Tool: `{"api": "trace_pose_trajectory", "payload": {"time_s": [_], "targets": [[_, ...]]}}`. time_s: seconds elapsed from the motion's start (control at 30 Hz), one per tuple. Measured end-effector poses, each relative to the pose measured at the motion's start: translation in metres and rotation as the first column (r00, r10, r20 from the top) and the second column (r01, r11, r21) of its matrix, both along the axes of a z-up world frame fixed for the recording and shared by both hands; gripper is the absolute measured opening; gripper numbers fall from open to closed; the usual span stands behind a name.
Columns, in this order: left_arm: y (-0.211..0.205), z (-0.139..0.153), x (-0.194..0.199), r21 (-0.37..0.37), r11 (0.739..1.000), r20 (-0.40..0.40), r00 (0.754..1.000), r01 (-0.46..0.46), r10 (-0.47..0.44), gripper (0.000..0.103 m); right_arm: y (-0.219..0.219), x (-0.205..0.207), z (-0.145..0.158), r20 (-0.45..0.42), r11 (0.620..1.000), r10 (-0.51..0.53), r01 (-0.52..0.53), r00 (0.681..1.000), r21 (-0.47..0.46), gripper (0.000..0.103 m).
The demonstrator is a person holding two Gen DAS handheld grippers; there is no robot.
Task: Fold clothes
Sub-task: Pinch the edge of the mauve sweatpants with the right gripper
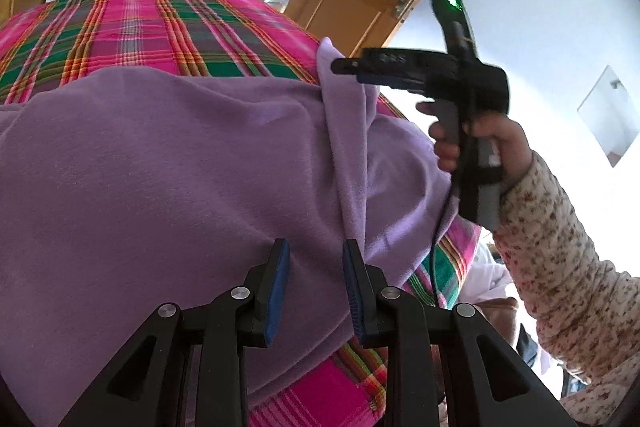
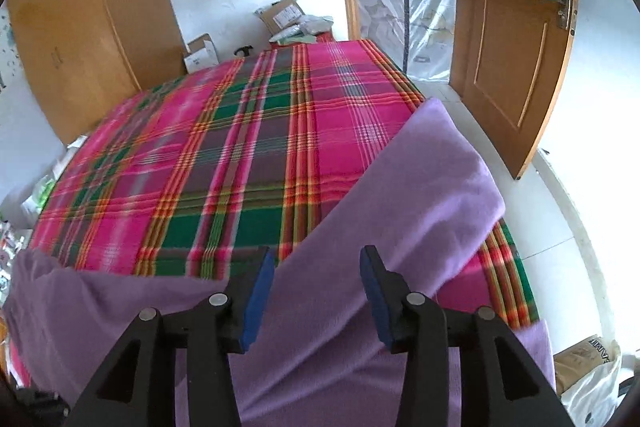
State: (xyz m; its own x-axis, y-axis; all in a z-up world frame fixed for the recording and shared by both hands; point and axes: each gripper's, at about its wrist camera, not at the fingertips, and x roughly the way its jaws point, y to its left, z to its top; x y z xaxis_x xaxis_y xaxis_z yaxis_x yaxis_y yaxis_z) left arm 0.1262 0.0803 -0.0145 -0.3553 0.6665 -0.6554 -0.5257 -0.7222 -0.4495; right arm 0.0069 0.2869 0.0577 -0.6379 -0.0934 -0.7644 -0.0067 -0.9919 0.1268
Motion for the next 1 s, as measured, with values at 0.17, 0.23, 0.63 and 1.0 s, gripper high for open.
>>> {"api": "trace_pose_trajectory", "payload": {"time_s": [0.17, 0.23, 0.63, 1.0], "targets": [[0.003, 0.000, -0.001, -0.012, 1.000, 0.001, 1.000, 0.008, -0.008, 0.028, 0.000, -0.023, -0.010, 0.053, 0.999, -0.036, 0.036, 0.998, -0.011, 0.045], [0.005, 0.000, -0.001, -0.021, 1.000, -0.007, 1.000, 0.010, -0.010, 0.028, -0.002, -0.030, -0.014, 0.068, 0.999, -0.047, 0.047, 0.997, 0.010, 0.045], [0.004, 0.001, 0.003, -0.024, 1.000, -0.012, 1.000, 0.007, -0.007, 0.028, 0.008, -0.042, -0.026, 0.103, 0.993, -0.121, 0.119, 0.987, 0.023, 0.010], [0.028, 0.012, 0.017, -0.139, 0.990, -0.120, 0.993, -0.005, -0.012, 0.028, 0.032, -0.011, -0.003, 0.033, 0.987, -0.154, 0.156, 0.987, -0.037, 0.003]]}}
